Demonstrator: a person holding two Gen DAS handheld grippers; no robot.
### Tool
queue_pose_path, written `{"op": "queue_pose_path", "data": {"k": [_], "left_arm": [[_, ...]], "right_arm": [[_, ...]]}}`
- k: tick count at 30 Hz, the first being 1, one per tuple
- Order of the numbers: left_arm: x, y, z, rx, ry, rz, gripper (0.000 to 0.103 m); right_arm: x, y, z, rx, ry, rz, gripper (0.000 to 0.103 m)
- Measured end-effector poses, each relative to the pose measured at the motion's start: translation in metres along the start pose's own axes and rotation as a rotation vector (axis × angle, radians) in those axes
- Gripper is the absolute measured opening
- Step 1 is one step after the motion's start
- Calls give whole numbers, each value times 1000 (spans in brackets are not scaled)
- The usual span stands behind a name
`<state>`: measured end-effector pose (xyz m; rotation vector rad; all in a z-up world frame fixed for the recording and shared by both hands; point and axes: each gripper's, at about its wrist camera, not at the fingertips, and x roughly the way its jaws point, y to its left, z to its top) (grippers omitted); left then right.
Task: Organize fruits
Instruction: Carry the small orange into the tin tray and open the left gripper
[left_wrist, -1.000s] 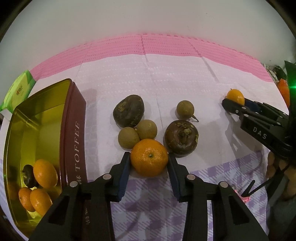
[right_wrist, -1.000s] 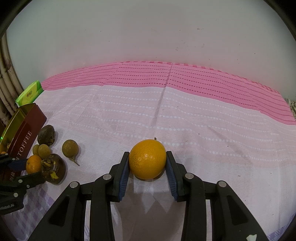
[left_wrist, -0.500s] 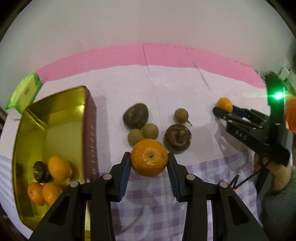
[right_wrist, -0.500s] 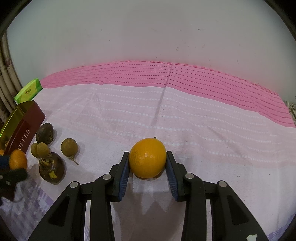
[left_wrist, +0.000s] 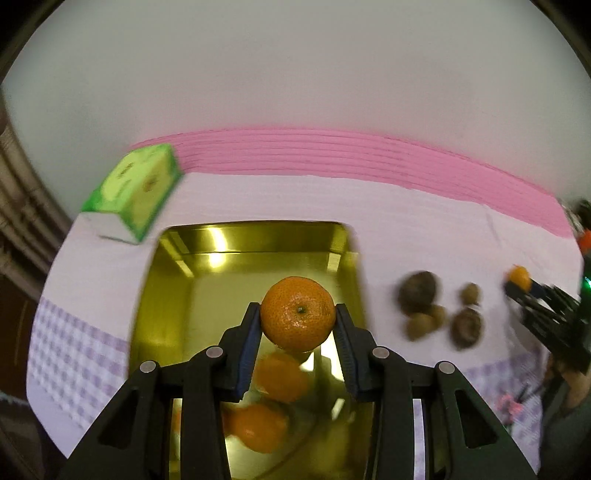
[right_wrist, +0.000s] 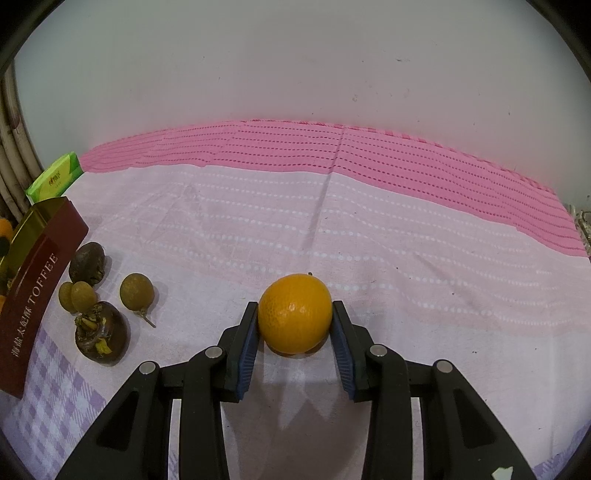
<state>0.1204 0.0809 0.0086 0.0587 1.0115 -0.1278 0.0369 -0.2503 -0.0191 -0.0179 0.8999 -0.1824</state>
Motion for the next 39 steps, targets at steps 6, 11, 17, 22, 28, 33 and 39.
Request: {"op": "queue_pose_path", "data": {"k": [6,11,17,22,28,33,39], "left_arm": [[20,43,2,-78,34,42,40],[36,56,-4,-96,67,43,40],[51,63,-4,-96,93,56,40],[57,63,-6,-94,115,58,40],[65,62,-10,-89,143,50,40],[66,60,-11,-82,155,54,40],[67,57,-13,-80,166,66,41]], "right_arm": [[0,0,0,-2,0,-1,36],[0,0,0,-2,0,-1,36],[1,0,0,-3,-1,-2,36],[1,0,0,-4,-1,-3,36],[1,0,0,-5,-1,-3,36],[1,0,1,-6,-1,-4,36],[1,1,1,-7,-1,-4,36]]}}
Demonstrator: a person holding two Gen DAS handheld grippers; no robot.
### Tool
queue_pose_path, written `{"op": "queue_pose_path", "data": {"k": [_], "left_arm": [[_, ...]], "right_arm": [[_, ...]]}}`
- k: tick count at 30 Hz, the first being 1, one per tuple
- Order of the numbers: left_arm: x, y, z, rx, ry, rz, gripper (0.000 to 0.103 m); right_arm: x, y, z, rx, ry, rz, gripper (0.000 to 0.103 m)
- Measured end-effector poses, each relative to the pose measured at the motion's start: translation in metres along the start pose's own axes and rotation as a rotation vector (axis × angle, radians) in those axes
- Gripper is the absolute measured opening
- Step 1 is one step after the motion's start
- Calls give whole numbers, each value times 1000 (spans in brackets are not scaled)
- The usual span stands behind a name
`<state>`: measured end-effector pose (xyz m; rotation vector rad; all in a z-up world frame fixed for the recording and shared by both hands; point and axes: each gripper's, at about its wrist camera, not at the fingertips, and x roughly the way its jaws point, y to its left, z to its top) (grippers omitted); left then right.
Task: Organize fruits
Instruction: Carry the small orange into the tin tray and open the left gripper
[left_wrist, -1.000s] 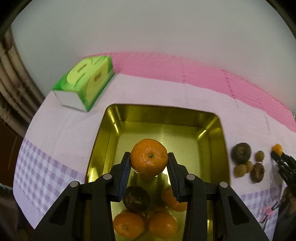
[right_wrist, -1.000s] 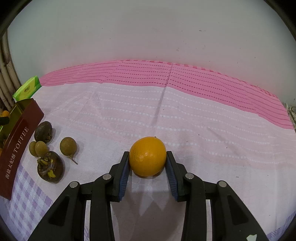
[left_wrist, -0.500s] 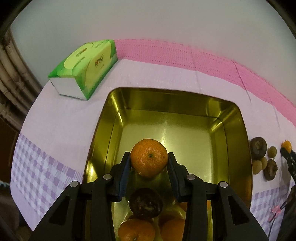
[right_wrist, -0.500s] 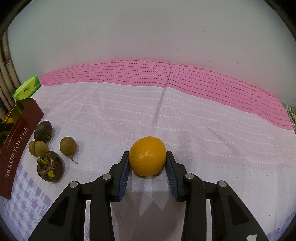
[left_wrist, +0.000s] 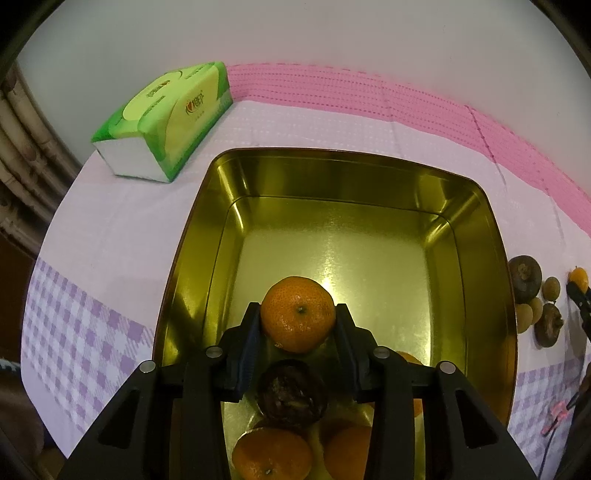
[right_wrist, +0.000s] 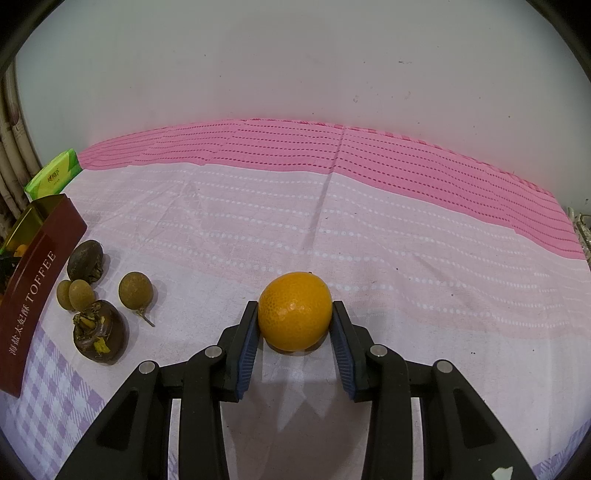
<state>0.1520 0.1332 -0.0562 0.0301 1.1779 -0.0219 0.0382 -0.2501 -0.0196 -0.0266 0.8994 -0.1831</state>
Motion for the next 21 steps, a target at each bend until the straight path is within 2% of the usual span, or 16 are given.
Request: {"op": "queue_pose_path", "data": {"k": [5,9,14,18,21], "left_arm": [[-6,-1,-1,1,-10,5,42],[-18,-1,-4,1,-51,20,60],[-43,-2,-14,22,-109,31,60],[-68,3,-27,33,-171,45,69],[-84,10,-39,29,-204,57,71]], "right_arm": [[0,1,0,-1,0,-1,36],[0,0,1,-2,0,-3,36],[-1,0,0,-8,-1,-7,36],[0,0,1,-9,-1,-7,35],[0,1,1,-9,-1,-6,35]]}}
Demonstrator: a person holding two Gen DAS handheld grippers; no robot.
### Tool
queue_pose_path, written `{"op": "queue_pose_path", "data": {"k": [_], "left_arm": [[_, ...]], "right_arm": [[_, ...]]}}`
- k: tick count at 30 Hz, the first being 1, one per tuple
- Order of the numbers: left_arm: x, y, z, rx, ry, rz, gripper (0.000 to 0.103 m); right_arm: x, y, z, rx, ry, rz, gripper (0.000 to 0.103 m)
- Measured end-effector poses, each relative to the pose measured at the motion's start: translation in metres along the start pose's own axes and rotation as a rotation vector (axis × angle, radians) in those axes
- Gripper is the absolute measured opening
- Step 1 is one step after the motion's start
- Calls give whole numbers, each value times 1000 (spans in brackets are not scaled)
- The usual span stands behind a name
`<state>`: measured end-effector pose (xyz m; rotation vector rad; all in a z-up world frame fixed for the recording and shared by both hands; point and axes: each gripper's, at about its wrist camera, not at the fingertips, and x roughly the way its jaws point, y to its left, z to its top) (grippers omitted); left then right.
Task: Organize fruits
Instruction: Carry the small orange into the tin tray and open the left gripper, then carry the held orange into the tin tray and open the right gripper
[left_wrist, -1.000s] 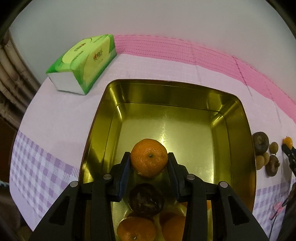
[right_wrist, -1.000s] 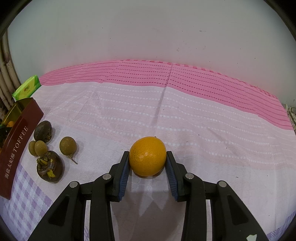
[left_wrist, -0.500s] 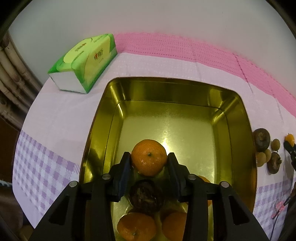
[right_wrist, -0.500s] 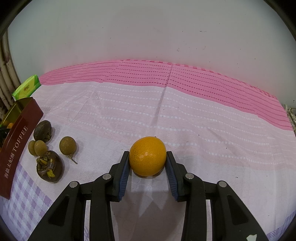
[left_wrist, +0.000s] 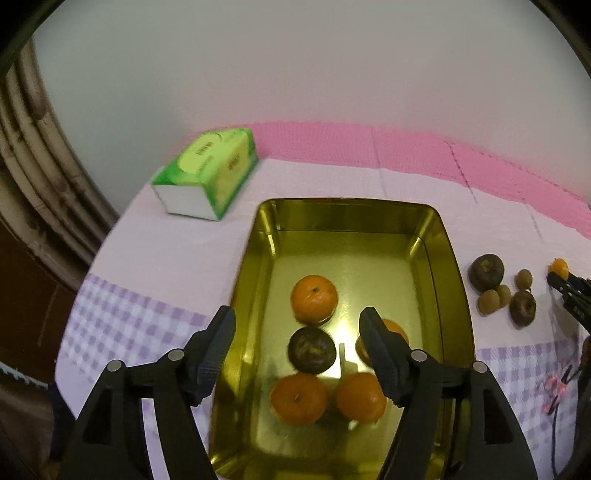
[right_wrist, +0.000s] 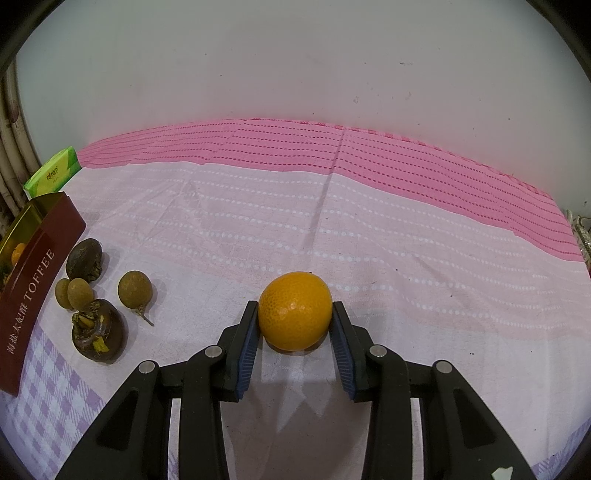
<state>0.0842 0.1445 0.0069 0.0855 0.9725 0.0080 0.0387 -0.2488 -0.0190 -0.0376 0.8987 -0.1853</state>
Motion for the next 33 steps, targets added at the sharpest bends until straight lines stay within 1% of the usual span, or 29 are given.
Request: {"op": "queue_pose_path", "data": {"k": [5,9,10,14,16,21,24,27,29,33], "left_arm": [[-18,10,-13,-11,-13,42,74],[-26,18,-24,-36,-30,70,82],[-27,20,-25,-43,-30,70,84],[-26,25,-28,-76,-25,68,86],[-26,26,-29,-80,-23,75,90],[-23,29,-29,-86,-14,67,92],[-22,33,-28,-104,-10,64,93],[-21,39,-29,-131,-6,70,93],[-22,43,-28,-147,-5,74,93],[-21,52,-29,-184,7,84,94]], "right_arm": [[1,0,1,-5,-2,-4,34],[0,2,1,-10,-4,-12,34],[0,2,1,-9,-4,-15,34],[-2,5,1,-15,3,-35,34],[-5,7,1,-18,2,-42,34],[-20,8,4,-17,-11,-36,33],[-32,16,8,-29,-27,-11,33],[-44,33,13,-59,-45,37,33],[-54,48,16,-89,-61,71,33],[-73,89,20,-156,-74,174,33]]}}
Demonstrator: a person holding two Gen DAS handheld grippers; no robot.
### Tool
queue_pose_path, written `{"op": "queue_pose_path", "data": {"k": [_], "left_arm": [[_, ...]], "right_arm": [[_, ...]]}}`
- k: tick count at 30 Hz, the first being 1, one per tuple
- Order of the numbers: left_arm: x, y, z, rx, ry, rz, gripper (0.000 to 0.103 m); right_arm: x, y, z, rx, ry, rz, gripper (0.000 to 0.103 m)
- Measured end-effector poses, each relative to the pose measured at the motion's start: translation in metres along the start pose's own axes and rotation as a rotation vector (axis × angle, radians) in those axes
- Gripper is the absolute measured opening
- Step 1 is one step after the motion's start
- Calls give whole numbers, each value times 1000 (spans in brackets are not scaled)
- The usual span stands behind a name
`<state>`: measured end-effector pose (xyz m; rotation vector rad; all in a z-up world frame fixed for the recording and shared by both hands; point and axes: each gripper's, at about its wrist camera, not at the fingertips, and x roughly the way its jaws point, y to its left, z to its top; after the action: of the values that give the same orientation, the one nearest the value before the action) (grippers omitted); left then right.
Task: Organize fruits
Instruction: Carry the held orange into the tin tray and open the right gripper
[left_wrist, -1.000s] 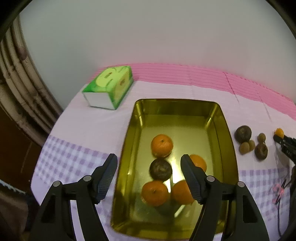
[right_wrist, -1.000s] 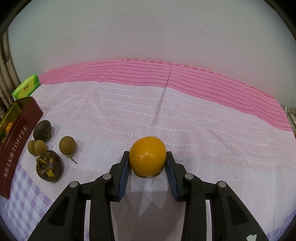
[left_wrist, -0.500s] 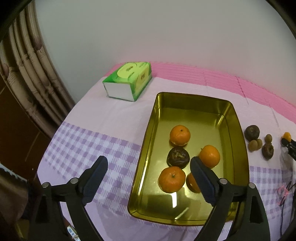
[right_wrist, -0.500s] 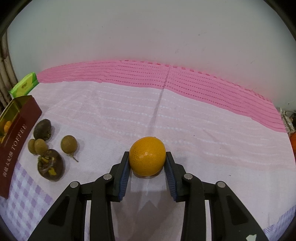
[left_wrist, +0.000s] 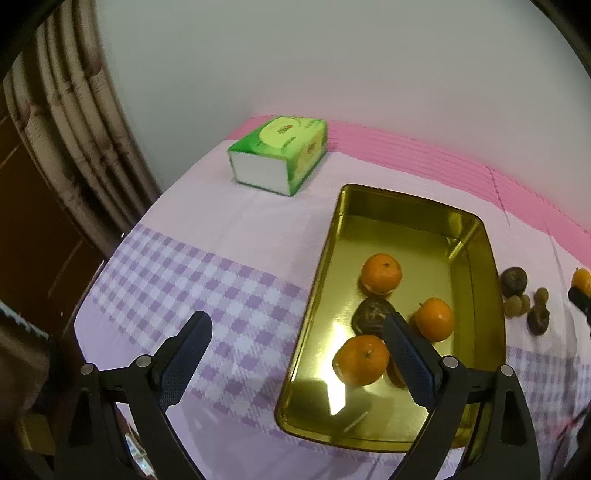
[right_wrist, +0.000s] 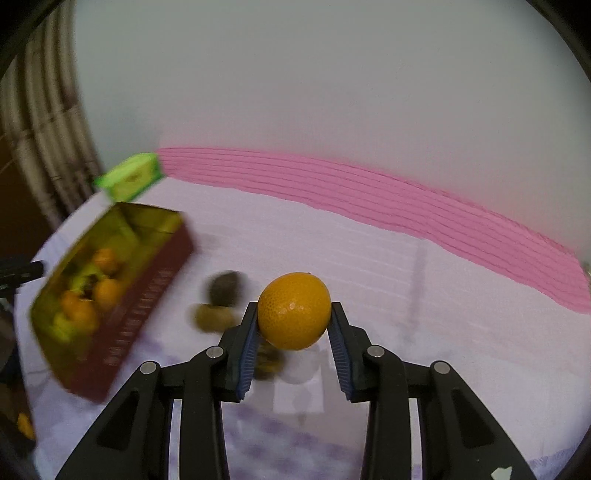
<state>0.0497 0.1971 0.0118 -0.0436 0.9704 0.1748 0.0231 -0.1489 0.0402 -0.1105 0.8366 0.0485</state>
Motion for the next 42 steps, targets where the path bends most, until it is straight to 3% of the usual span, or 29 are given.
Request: {"op": "queue_pose_path", "data": {"k": [7,12,26,42], "left_arm": [[-1,17,0,-66,16,8,94],[-3,25,0,-101,16,9,94],[-5,36,-5,-137,33,14,94],[1,33,-10,-125,51,7,94]], "right_arm": [[-7,84,8,-139,25,180,34],[-1,126,13,-205,48,237,34],[34,175,6,-324,150,244,34],[50,182,5,-349,163,207,34]]}}
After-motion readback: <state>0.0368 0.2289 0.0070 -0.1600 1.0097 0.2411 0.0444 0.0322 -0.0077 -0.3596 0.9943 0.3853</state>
